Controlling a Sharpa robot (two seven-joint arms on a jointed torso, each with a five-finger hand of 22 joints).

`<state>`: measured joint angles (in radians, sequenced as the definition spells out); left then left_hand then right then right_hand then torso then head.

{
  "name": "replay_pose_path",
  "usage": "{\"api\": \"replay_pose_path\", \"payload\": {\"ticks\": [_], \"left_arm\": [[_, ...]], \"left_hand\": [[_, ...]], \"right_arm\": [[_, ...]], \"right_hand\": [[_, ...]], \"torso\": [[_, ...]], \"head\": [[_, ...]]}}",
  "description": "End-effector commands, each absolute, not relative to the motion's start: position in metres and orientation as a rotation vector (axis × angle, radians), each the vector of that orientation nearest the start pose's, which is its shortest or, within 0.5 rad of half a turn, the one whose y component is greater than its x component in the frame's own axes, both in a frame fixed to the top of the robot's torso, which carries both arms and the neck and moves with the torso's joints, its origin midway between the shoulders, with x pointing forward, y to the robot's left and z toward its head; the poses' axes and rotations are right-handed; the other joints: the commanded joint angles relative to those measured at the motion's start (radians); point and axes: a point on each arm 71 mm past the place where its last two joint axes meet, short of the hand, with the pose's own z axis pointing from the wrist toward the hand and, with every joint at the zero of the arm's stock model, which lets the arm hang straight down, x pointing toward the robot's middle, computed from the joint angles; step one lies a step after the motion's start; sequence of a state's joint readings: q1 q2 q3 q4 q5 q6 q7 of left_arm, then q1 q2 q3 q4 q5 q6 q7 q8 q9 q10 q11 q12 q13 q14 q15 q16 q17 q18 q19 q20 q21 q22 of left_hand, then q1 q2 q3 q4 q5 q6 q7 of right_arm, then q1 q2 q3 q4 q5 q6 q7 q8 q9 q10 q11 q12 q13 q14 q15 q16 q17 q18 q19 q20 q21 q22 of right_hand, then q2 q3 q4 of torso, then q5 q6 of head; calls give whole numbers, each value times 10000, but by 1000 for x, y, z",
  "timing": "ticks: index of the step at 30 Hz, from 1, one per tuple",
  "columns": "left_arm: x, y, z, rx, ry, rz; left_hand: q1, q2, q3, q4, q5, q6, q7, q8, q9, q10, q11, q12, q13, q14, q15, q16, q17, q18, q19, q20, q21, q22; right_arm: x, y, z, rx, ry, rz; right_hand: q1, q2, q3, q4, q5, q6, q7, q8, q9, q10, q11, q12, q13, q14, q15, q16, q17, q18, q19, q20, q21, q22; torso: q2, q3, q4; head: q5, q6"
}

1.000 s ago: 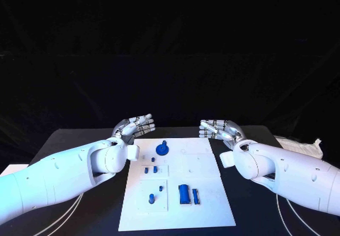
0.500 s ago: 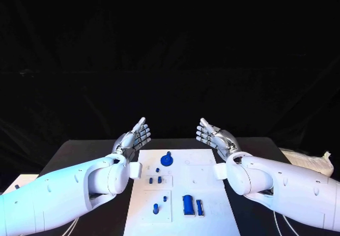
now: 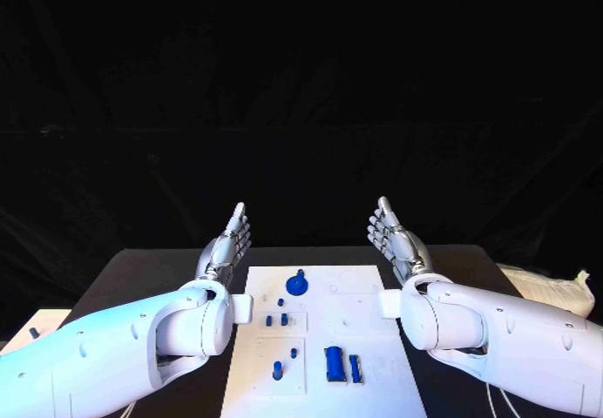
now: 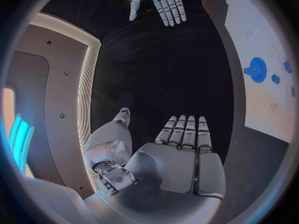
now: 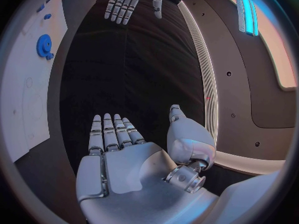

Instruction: Assemble the parts on the task board

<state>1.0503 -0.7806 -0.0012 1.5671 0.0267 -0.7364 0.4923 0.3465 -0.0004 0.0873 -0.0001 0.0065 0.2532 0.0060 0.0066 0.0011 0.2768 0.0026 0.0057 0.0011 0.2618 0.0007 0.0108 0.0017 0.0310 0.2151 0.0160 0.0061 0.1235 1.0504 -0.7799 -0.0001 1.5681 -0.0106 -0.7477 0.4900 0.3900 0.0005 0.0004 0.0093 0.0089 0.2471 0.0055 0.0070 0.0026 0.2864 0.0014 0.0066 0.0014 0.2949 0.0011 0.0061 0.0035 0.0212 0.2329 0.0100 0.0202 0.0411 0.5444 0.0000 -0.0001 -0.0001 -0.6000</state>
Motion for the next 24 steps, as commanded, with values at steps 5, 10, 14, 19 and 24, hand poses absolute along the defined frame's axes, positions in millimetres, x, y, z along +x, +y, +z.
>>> {"api": "replay_pose_path", "payload": {"ticks": [5,10,14,19,24], "left_arm": [[462,192,-224,-12089,12178,-12289],[462,192,-224,-12089,12178,-12289],[462,192,-224,-12089,12178,-12289],[462,192,-224,-12089,12178,-12289],[462,192,-224,-12089,12178,-12289]], "left_hand": [[-1481,4,-873,1,-65,-1081,-60,-66,-11,-1186,-26,-57,-11,-1117,-7,-108,-17,-310,-925,-160,-61,-530],[-1844,4,-873,1,-65,-1353,-60,-66,-11,-1476,-26,-57,-11,-1395,-7,-108,-17,-310,-1140,-160,-61,-1235],[-2062,4,-873,1,-65,-1511,-60,-66,-11,-1657,-26,-57,-11,-1563,-7,-108,-17,-310,-1269,-160,-61,-1235],[-2321,4,-873,1,-65,-1697,-60,-66,-11,-1843,-26,-57,-11,-1757,-7,-108,-17,-310,-1415,-160,-61,-1235],[-3465,4,-873,1,-65,-2532,-60,-66,-11,-2768,-26,-57,-11,-2618,-7,-108,-17,-310,-2151,-160,-61,-1235]], "right_arm": [[462,-192,-224,12089,12178,12289],[462,-192,-224,12089,12178,12289],[462,-192,-224,12089,12178,12289],[462,-192,-224,12089,12178,12289],[462,-192,-224,12089,12178,12289]], "right_hand": [[-1666,-5,-4,-93,-89,-1058,-55,-70,-26,-1227,-14,-66,-14,-1266,-11,-61,-35,-212,-1000,-100,-202,-411],[-2068,-5,-4,-93,-89,-1316,-55,-70,-26,-1529,-14,-66,-14,-1569,-11,-61,-35,-212,-1238,-100,-202,-411],[-2327,-5,-4,-93,-89,-1480,-55,-70,-26,-1716,-14,-66,-14,-1766,-11,-61,-35,-212,-1381,-100,-202,-411],[-2619,-5,-4,-93,-89,-1658,-55,-70,-26,-1917,-14,-66,-14,-1991,-11,-61,-35,-212,-1526,-100,-202,-411],[-3900,-5,-4,-93,-89,-2471,-55,-70,-26,-2864,-14,-66,-14,-2949,-11,-61,-35,-212,-2329,-100,-202,-411]], "torso": [[-2,0,1],[-2,0,1],[-2,0,1],[-2,0,1],[-2,0,1]], "head": [[1,0],[1,0],[1,0],[1,0],[1,0]]}}
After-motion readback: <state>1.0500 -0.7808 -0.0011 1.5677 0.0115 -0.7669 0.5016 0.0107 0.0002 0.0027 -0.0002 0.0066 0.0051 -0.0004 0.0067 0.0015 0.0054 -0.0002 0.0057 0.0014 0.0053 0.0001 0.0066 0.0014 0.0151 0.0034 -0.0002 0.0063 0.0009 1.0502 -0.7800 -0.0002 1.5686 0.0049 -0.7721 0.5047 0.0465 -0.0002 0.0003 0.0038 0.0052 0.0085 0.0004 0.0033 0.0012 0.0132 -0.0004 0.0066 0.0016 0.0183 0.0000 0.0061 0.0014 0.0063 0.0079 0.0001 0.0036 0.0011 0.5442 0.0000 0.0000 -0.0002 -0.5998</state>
